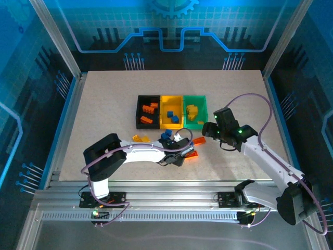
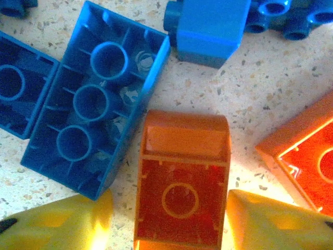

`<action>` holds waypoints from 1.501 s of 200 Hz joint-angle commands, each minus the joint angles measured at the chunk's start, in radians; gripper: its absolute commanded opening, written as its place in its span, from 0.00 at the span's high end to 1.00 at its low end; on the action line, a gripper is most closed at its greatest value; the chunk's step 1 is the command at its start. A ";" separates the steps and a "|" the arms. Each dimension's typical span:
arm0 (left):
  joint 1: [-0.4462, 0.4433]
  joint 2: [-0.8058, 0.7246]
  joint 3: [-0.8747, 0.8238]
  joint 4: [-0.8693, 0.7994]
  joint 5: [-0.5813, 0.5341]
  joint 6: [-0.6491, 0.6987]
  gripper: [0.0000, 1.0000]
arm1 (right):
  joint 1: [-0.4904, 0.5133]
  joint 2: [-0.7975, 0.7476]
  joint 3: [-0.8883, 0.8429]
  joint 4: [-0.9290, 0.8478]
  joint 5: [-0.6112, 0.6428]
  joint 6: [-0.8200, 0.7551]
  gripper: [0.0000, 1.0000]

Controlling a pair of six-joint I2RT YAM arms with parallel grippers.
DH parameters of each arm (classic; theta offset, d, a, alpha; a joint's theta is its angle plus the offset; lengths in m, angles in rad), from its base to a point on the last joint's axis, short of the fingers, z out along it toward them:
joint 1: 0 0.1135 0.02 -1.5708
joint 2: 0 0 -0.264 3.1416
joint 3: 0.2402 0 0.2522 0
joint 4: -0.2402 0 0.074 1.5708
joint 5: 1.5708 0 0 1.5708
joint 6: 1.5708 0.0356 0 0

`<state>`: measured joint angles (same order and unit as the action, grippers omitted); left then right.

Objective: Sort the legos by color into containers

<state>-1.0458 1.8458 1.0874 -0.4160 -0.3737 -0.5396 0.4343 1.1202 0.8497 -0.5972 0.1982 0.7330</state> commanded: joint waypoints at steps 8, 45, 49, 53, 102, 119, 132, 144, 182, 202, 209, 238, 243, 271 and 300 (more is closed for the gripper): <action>-0.011 0.025 0.020 -0.034 -0.048 0.022 0.52 | -0.019 -0.025 -0.012 -0.003 -0.006 0.003 0.32; -0.048 -0.065 -0.032 -0.050 -0.041 -0.025 0.65 | -0.022 -0.025 -0.012 -0.003 -0.006 0.003 0.32; -0.055 -0.093 -0.046 -0.050 -0.039 -0.036 0.65 | -0.022 -0.025 -0.011 -0.003 -0.006 0.003 0.32; -0.061 -0.118 -0.059 -0.049 -0.036 -0.047 0.65 | -0.023 -0.025 -0.012 -0.005 -0.008 0.002 0.32; 0.005 -0.435 -0.136 -0.085 -0.006 -0.117 0.66 | -0.024 -0.018 -0.020 0.009 -0.019 0.006 0.32; 0.123 -0.491 -0.099 -0.116 0.002 -0.093 0.66 | -0.023 -0.009 -0.026 0.013 -0.020 0.010 0.32; 0.220 -0.504 -0.060 -0.117 0.003 -0.061 0.63 | -0.023 -0.002 -0.030 0.011 -0.018 0.012 0.32; 0.312 -0.488 -0.018 -0.106 0.001 -0.037 0.59 | -0.023 0.002 -0.034 0.010 -0.014 0.017 0.32; 0.530 -0.277 0.156 -0.098 0.041 0.003 0.63 | -0.022 0.003 -0.053 0.003 -0.022 0.027 0.32; 0.597 -0.161 0.242 -0.106 0.058 0.003 0.64 | -0.022 -0.008 -0.060 -0.009 -0.024 0.029 0.32; 0.613 -0.121 0.269 -0.111 0.065 0.003 0.64 | -0.022 -0.014 -0.061 -0.014 -0.024 0.028 0.32; 0.653 0.015 0.376 -0.155 0.103 -0.016 0.61 | -0.021 -0.024 -0.063 -0.030 -0.049 0.018 0.32; 0.655 0.028 0.386 -0.156 0.111 -0.017 0.58 | -0.020 -0.024 -0.063 -0.033 -0.055 0.014 0.32; 0.652 0.023 0.395 -0.133 0.167 -0.038 0.36 | -0.017 -0.019 -0.072 -0.030 -0.084 0.004 0.31; 0.617 -0.072 0.383 -0.110 0.198 -0.037 0.25 | -0.004 0.000 -0.080 -0.007 -0.114 -0.010 0.27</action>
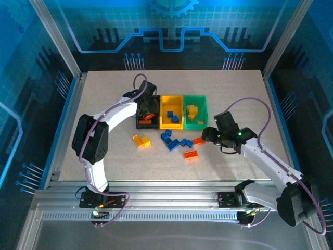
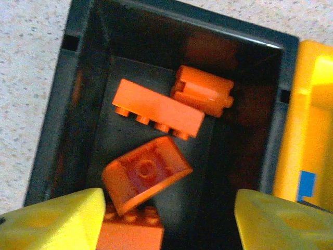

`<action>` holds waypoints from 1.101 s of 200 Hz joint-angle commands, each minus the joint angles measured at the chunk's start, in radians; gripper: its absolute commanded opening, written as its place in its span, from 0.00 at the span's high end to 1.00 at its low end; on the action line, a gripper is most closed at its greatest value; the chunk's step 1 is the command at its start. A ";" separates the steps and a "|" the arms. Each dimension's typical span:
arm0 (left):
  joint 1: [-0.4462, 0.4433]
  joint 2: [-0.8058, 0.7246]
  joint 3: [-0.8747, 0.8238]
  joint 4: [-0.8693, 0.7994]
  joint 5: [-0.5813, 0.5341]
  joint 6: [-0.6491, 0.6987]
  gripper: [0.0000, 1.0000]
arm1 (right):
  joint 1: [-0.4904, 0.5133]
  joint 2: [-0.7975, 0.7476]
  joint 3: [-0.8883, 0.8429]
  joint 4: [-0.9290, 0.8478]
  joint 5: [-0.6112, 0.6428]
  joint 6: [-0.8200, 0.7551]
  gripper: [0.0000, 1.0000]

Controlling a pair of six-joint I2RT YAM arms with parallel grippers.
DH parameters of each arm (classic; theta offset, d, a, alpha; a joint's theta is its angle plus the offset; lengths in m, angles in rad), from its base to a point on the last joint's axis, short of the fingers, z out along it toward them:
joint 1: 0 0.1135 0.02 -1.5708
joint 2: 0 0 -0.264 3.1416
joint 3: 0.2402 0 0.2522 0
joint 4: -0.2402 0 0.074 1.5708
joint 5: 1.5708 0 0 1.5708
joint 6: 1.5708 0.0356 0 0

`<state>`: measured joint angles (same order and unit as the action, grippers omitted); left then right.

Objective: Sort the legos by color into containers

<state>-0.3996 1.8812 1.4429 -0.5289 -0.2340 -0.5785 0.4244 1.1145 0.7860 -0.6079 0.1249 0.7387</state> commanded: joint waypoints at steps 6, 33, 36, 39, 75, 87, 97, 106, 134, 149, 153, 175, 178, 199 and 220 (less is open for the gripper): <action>-0.041 -0.136 0.024 0.006 0.061 0.006 0.23 | 0.013 0.014 -0.016 0.013 -0.050 -0.021 0.26; -0.109 -0.287 -0.050 0.043 0.074 0.008 0.04 | 0.084 0.090 0.002 0.035 -0.058 -0.039 0.24; -0.115 -0.305 -0.063 0.049 0.075 0.007 0.01 | 0.093 0.100 0.006 0.038 -0.057 -0.040 0.24; -0.124 -0.324 -0.078 0.056 0.077 0.006 0.01 | 0.105 0.112 0.009 0.041 -0.056 -0.042 0.24; -0.212 -0.558 -0.305 0.105 0.081 -0.042 0.01 | 0.231 0.261 0.055 0.059 -0.024 -0.064 0.22; -0.231 -0.641 -0.398 0.117 0.084 -0.077 0.01 | 0.260 0.307 0.069 0.060 -0.010 -0.064 0.21; -0.246 -0.707 -0.475 0.124 0.084 -0.104 0.01 | 0.279 0.339 0.081 0.057 0.005 -0.063 0.20; -0.251 -0.764 -0.540 0.122 0.082 -0.132 0.01 | 0.293 0.364 0.088 0.056 0.013 -0.060 0.18; -0.255 -0.916 -0.675 0.076 0.064 -0.184 0.01 | 0.330 0.423 0.087 0.057 0.035 -0.056 0.15; -0.255 -0.979 -0.716 0.052 0.046 -0.195 0.01 | 0.345 0.446 0.123 0.052 0.047 -0.054 0.14; -0.255 -0.992 -0.726 0.047 0.042 -0.197 0.01 | 0.348 0.452 0.125 0.050 0.050 -0.053 0.14; -0.255 -1.042 -0.765 0.030 0.030 -0.210 0.01 | 0.359 0.482 0.132 0.049 0.056 -0.044 0.13; -0.254 -1.045 -0.767 0.027 0.029 -0.212 0.01 | 0.360 0.486 0.133 0.049 0.055 -0.045 0.13; -0.254 -1.047 -0.784 0.020 0.022 -0.219 0.01 | 0.369 0.520 0.143 0.046 0.062 -0.045 0.13; -0.253 -1.044 -0.797 0.014 0.009 -0.226 0.01 | 0.375 0.543 0.154 0.037 0.071 -0.038 0.13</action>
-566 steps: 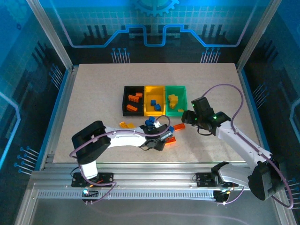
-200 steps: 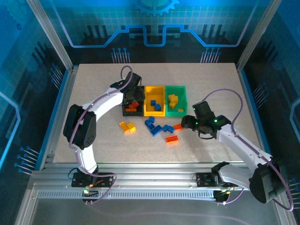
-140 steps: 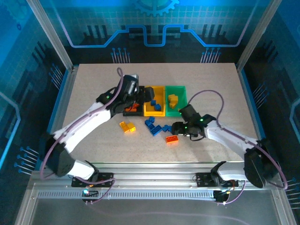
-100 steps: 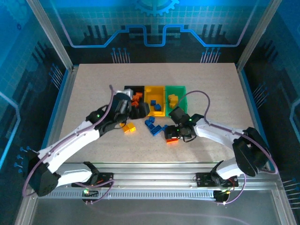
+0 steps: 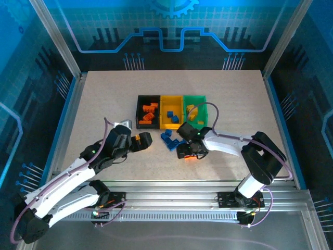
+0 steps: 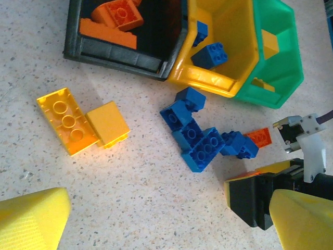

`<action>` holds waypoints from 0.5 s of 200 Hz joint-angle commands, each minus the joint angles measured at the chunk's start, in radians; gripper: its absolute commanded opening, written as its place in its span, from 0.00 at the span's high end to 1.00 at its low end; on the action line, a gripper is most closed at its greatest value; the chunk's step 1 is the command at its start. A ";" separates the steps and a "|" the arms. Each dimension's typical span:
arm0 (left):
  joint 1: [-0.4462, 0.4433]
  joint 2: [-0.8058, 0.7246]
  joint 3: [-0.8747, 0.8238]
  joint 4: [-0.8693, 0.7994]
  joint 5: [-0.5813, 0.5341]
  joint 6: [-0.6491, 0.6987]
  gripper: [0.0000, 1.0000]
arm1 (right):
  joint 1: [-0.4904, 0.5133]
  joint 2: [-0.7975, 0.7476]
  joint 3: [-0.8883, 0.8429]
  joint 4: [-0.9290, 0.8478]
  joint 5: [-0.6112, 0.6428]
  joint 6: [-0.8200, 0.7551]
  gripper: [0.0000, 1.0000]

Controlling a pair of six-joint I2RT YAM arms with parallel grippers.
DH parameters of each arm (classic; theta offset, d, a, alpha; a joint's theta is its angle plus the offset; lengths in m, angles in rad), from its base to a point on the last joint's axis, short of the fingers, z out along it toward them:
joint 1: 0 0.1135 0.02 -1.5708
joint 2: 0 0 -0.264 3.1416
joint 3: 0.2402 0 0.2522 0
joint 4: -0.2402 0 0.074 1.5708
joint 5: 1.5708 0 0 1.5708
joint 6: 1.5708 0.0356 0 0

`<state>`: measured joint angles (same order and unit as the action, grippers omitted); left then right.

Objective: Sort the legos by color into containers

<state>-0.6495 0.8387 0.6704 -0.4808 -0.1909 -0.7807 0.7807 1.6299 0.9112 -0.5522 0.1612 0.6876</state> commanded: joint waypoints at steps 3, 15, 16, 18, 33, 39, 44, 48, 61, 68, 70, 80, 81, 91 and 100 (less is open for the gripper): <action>-0.003 -0.002 -0.026 -0.035 -0.035 -0.025 0.01 | 0.020 0.030 0.029 -0.020 0.037 0.014 0.14; -0.004 -0.003 -0.027 -0.040 -0.042 -0.023 0.01 | 0.021 0.035 0.029 -0.022 0.038 0.016 0.15; -0.003 -0.003 -0.028 -0.040 -0.042 -0.024 0.01 | 0.021 0.036 0.028 -0.022 0.038 0.016 0.15; -0.003 -0.002 -0.028 -0.041 -0.043 -0.024 0.01 | 0.021 0.036 0.028 -0.022 0.040 0.017 0.15; -0.003 -0.002 -0.028 -0.045 -0.049 -0.023 0.01 | 0.025 0.032 0.026 -0.022 0.038 0.018 0.18; -0.003 -0.003 -0.028 -0.047 -0.051 -0.021 0.01 | 0.028 0.026 0.026 -0.022 0.038 0.014 0.20; -0.003 -0.003 -0.029 -0.047 -0.051 -0.019 0.01 | 0.031 0.020 0.027 -0.025 0.042 0.013 0.21; -0.003 -0.003 -0.032 -0.048 -0.053 -0.019 0.01 | 0.032 0.016 0.027 -0.025 0.043 0.013 0.22; -0.003 -0.004 -0.034 -0.051 -0.059 -0.020 0.01 | 0.034 -0.005 0.031 -0.028 0.047 0.004 0.26; -0.003 -0.004 -0.038 -0.049 -0.060 -0.022 0.01 | 0.038 -0.021 0.034 -0.028 0.046 -0.001 0.28; -0.004 -0.006 -0.040 -0.048 -0.060 -0.022 0.01 | 0.038 -0.024 0.035 -0.028 0.046 -0.002 0.29; -0.003 -0.011 -0.048 -0.048 -0.063 -0.025 0.01 | 0.042 -0.048 0.044 -0.032 0.045 -0.011 0.32; -0.004 -0.012 -0.049 -0.048 -0.064 -0.025 0.01 | 0.043 -0.050 0.045 -0.032 0.044 -0.012 0.32; -0.004 -0.024 -0.057 -0.057 -0.076 -0.030 0.01 | 0.050 -0.077 0.061 -0.040 0.044 -0.022 0.35; -0.003 -0.037 -0.066 -0.066 -0.087 -0.036 0.01 | 0.059 -0.101 0.083 -0.047 0.043 -0.036 0.36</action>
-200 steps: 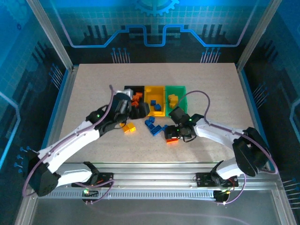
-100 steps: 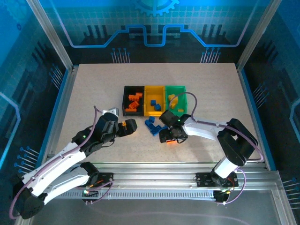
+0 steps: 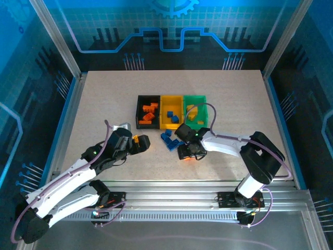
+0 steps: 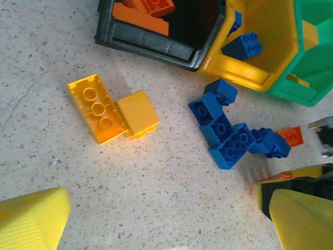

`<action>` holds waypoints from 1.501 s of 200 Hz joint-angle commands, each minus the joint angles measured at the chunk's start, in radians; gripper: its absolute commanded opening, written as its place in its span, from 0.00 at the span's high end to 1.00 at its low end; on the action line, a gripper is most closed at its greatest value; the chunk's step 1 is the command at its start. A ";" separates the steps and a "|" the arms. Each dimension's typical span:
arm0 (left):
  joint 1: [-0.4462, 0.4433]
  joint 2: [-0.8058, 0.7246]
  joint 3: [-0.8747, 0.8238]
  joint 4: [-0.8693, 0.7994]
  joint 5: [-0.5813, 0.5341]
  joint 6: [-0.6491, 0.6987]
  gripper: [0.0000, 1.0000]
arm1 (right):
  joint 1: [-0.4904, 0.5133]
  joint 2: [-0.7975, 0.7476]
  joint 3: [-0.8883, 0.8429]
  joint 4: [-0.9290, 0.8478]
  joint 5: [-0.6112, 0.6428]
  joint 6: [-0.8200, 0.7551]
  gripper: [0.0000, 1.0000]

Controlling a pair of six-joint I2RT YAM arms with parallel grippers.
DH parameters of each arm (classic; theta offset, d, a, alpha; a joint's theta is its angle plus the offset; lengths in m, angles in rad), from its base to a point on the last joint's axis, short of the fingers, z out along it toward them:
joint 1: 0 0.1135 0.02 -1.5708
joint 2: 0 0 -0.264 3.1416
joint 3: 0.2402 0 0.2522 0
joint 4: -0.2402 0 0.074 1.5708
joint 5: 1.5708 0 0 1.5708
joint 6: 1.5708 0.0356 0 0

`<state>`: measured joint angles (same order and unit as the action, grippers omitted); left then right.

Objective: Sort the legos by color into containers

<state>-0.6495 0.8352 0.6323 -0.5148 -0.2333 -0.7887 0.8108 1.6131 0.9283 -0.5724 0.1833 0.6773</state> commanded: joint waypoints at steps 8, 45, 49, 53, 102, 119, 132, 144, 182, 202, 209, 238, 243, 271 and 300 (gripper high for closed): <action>-0.004 -0.047 -0.035 -0.045 -0.056 -0.034 0.01 | 0.039 -0.101 0.095 -0.031 0.012 -0.044 0.36; -0.003 -0.117 -0.072 -0.085 -0.070 -0.056 0.01 | 0.048 -0.038 0.319 -0.043 -0.051 -0.099 0.36; -0.004 -0.124 -0.074 -0.089 -0.069 -0.058 0.01 | 0.047 -0.019 0.348 -0.043 -0.053 -0.103 0.36; -0.003 -0.128 -0.075 -0.092 -0.069 -0.058 0.01 | 0.048 0.005 0.375 -0.048 -0.053 -0.106 0.36; -0.003 -0.184 -0.083 -0.154 -0.067 -0.078 0.01 | 0.038 0.306 0.773 -0.062 -0.049 -0.089 0.35; -0.004 -0.199 -0.085 -0.174 -0.064 -0.085 0.01 | 0.028 0.413 0.897 -0.077 -0.047 -0.065 0.35; -0.003 -0.208 -0.086 -0.184 -0.063 -0.086 0.01 | 0.021 0.487 0.986 -0.094 -0.039 -0.048 0.35; -0.004 -0.214 -0.086 -0.191 -0.063 -0.089 0.01 | 0.013 0.559 1.065 -0.115 -0.023 -0.026 0.34; -0.004 -0.228 -0.088 -0.207 -0.055 -0.095 0.01 | -0.015 0.703 1.223 -0.158 -0.003 0.037 0.32; -0.004 -0.232 -0.086 -0.214 -0.052 -0.089 0.01 | -0.026 0.757 1.288 -0.174 -0.022 0.045 0.28; -0.003 -0.233 -0.085 -0.215 -0.053 -0.087 0.01 | -0.028 0.767 1.306 -0.179 -0.027 0.043 0.26; -0.003 -0.236 -0.080 -0.214 -0.053 -0.080 0.01 | -0.030 0.758 1.351 -0.192 -0.034 0.039 0.21; -0.004 -0.235 -0.079 -0.211 -0.051 -0.079 0.01 | -0.030 0.748 1.349 -0.190 -0.034 0.037 0.21; -0.003 -0.218 -0.062 -0.185 -0.041 -0.060 0.01 | -0.025 0.636 1.265 -0.153 -0.034 0.033 0.22; -0.004 -0.150 -0.024 -0.167 -0.050 -0.031 0.01 | -0.012 0.456 1.035 -0.041 -0.042 0.027 0.27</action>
<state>-0.6491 0.6357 0.5625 -0.7021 -0.2832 -0.8585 0.7849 2.2494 2.0922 -0.6926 0.1482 0.7033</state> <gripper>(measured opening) 0.989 0.752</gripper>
